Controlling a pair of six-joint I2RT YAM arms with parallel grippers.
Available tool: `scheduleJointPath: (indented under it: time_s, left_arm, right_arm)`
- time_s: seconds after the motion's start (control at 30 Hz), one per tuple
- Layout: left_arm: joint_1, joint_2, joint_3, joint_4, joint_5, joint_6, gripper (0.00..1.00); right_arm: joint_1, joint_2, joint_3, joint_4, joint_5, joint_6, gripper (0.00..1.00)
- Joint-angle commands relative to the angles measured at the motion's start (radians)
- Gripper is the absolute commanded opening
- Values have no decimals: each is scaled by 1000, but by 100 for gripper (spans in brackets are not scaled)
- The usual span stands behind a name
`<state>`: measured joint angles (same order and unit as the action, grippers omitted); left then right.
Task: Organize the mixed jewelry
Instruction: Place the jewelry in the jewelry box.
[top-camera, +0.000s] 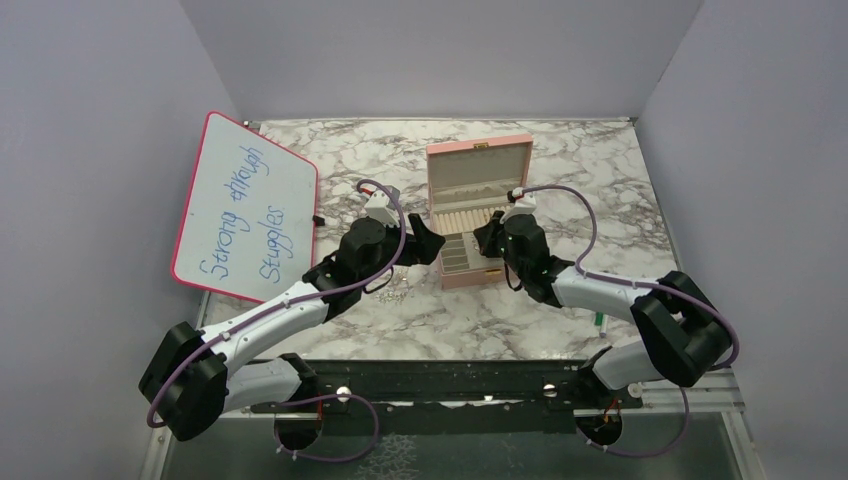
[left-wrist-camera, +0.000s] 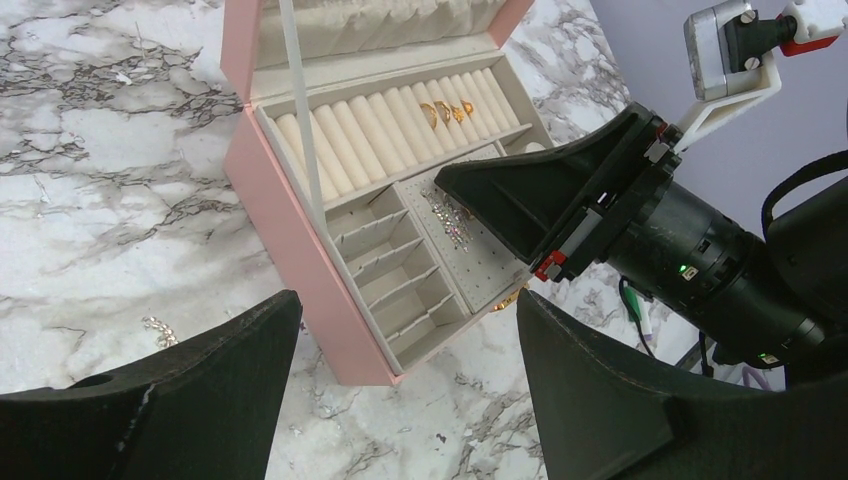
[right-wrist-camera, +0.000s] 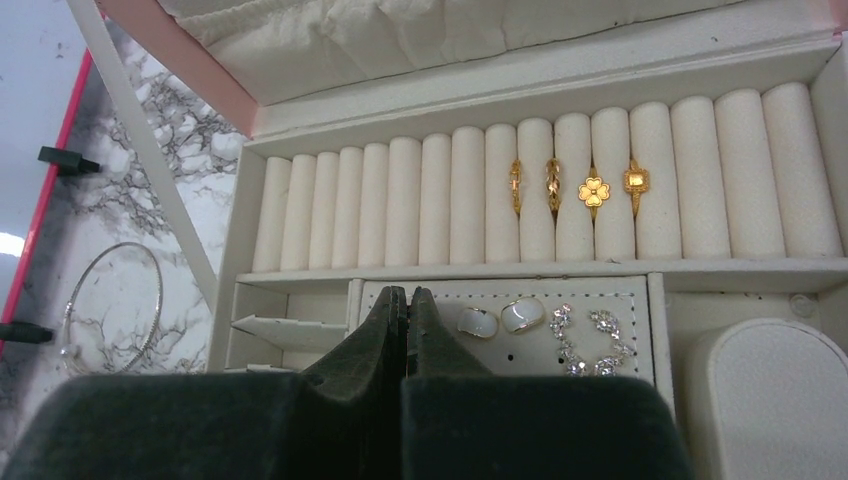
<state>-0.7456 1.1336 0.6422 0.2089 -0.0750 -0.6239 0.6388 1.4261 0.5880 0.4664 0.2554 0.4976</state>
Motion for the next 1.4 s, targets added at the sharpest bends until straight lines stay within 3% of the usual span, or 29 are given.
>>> scheduleJointPath:
  time_s: [0.0,0.87,1.37]
  left_arm:
    - [7,5,9,35,18,-3,80]
    - [15,18,8,41,36,-12,80]
    - [17,22,6,43,40,-14,80]
  right_arm:
    - [-10,19,35,-21,-11,-2,1]
    - [-11,10,41,-75,71,-4,1]
    - [-11,43,55,-67,-27,-30,5]
